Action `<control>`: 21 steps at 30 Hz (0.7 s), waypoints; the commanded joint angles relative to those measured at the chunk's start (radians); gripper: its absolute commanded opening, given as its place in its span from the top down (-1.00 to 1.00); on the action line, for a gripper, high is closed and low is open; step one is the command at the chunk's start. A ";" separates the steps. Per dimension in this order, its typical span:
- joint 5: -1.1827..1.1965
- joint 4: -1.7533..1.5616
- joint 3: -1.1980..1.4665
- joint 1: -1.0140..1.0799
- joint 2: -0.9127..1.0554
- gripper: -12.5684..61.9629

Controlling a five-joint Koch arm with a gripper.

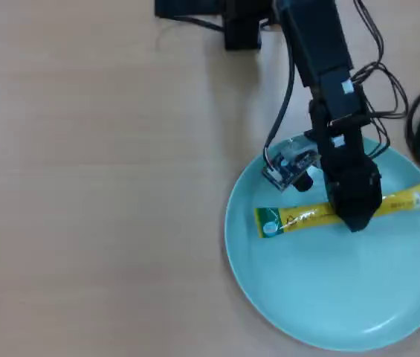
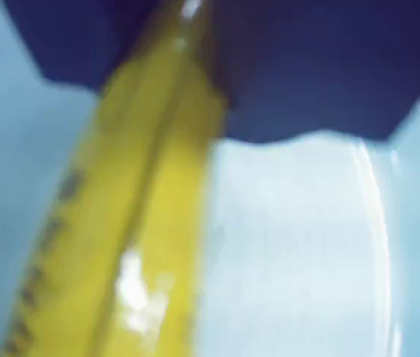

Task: Pick up the yellow coffee stick, then put it in the green bowl

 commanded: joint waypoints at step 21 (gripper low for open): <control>0.021 0.081 -0.034 0.000 0.035 -0.89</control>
